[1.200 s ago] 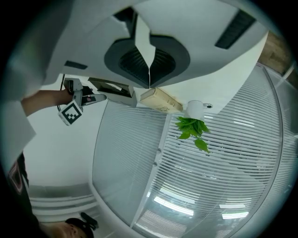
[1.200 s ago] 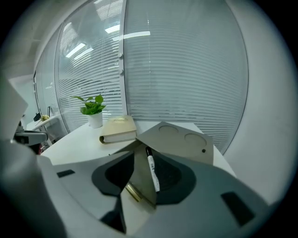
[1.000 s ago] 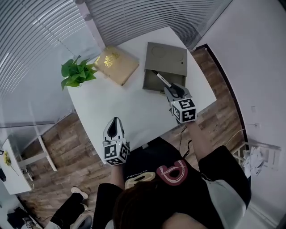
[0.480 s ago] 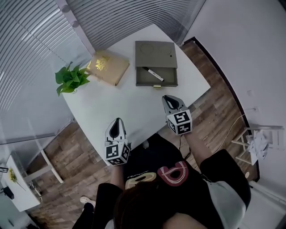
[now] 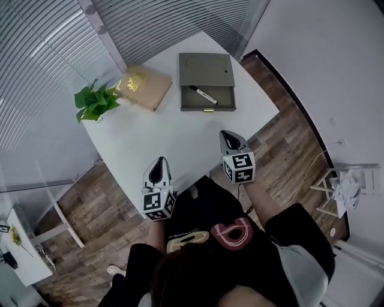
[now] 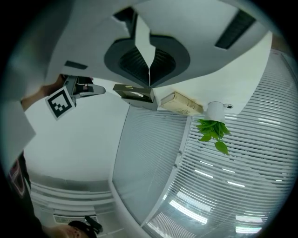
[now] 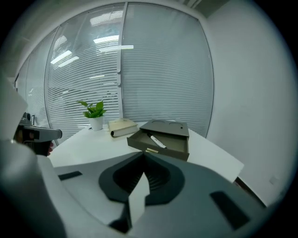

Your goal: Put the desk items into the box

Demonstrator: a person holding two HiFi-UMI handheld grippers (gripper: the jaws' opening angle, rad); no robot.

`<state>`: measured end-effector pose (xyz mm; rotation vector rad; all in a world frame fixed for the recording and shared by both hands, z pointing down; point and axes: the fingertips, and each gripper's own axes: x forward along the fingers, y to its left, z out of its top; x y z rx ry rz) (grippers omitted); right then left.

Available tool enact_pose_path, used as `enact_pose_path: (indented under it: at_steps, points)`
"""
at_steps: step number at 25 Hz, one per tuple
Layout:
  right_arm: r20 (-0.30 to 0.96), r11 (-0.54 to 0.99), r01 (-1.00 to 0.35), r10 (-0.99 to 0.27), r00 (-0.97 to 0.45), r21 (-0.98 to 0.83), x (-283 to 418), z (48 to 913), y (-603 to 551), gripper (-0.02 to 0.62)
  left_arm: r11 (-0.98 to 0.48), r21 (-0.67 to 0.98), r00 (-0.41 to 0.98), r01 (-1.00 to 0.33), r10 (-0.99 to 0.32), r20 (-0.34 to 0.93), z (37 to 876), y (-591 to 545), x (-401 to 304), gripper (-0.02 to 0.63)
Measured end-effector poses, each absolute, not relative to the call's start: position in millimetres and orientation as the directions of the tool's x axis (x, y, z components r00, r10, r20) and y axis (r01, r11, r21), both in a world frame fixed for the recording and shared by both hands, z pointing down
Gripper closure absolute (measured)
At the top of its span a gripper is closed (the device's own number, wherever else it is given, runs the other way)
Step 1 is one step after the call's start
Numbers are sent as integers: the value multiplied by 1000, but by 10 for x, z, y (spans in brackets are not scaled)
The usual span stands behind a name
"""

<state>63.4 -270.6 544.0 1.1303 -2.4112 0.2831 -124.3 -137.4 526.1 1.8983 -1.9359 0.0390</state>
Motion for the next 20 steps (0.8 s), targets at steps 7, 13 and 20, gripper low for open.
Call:
enact_pose_path:
  at_steps: [7,13,20]
  points:
    - [482,627,-779,-686,-545,12,674,5421,-2633,586,74,275,18,-959,-948,317,5279,-1251,-1272,588]
    - [485,646,-762,-677,-553,33,595,5432,-2573,586,72,275,20,-959,-948,318,5292,-1216,-1291,588]
    - [498,657,-753,-665,-557,34,562,5497,-2571,587,76,274,16,-959,-947,320,5295,-1230,-1301,588]
